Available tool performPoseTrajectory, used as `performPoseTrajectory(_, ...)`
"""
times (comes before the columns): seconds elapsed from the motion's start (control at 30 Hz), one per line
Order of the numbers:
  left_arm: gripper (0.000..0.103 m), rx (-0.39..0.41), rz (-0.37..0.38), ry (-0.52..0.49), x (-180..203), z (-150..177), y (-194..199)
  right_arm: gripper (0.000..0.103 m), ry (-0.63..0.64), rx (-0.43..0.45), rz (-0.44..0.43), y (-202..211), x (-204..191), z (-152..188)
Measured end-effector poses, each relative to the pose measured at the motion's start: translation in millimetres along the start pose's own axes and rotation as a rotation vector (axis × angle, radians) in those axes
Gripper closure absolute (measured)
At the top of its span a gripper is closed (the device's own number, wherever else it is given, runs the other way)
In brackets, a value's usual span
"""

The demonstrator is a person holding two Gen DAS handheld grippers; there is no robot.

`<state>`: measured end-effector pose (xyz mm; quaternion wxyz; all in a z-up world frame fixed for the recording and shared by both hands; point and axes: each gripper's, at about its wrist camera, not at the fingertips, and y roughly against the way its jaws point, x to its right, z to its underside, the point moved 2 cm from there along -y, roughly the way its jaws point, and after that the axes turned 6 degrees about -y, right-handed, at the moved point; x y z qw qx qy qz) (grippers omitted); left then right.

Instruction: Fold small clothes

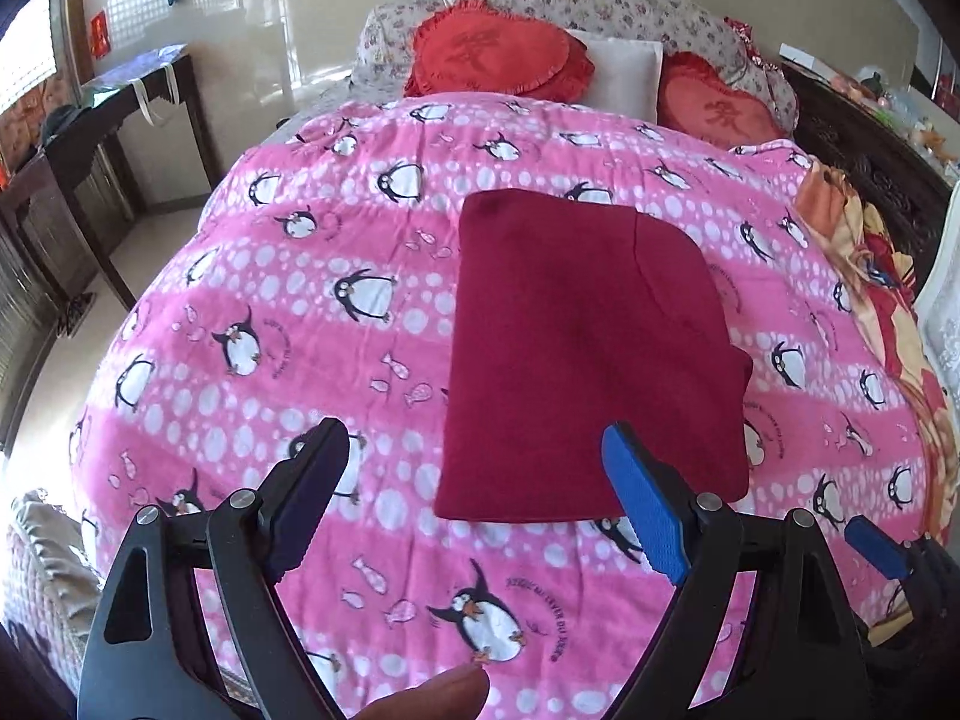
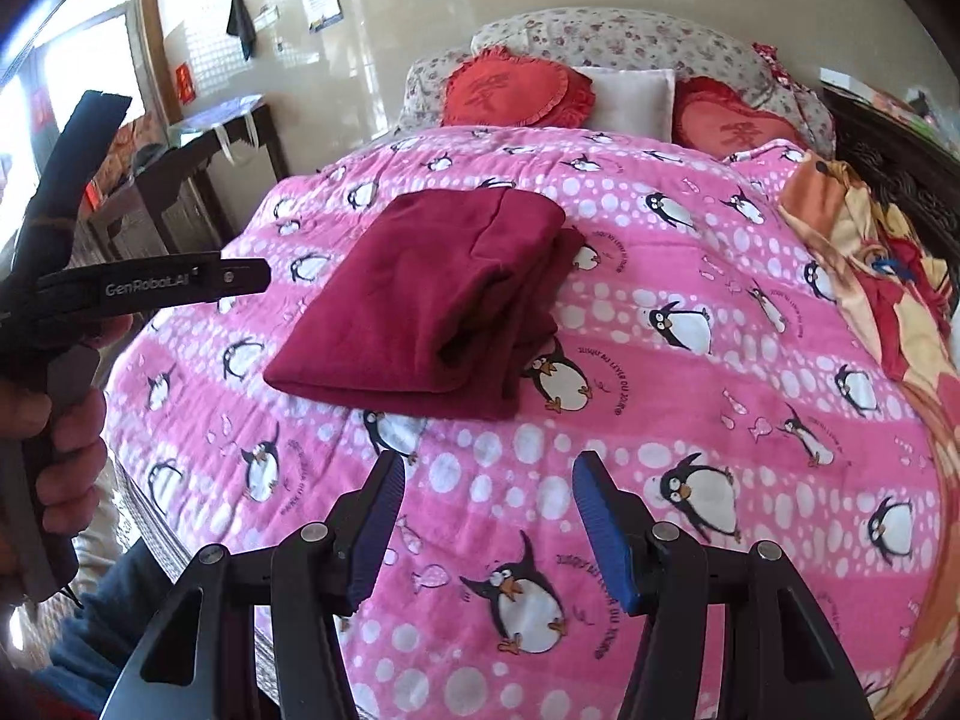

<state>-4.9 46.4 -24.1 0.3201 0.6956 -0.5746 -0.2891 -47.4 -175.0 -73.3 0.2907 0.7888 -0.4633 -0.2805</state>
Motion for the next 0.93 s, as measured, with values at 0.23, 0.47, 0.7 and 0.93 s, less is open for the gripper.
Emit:
performPoseTrajectory(0.23,0.016,-0.044,0.009,-0.038,23,-7,-23,0.047,-0.029,0.006,0.001,-1,14,-11)
performPoseTrajectory(0.47,0.016,-0.09,0.041,-0.07,34,-10,-52,0.047,-0.066,0.01,0.047,1,26,-12)
performPoseTrajectory(0.7,0.016,-0.117,0.097,-0.098,32,-12,-71,0.047,-0.106,-0.021,0.1,-8,29,-7)
performPoseTrajectory(0.93,0.016,-0.056,0.13,-0.138,24,-16,-67,0.047,-0.113,-0.013,0.13,-10,10,-20)
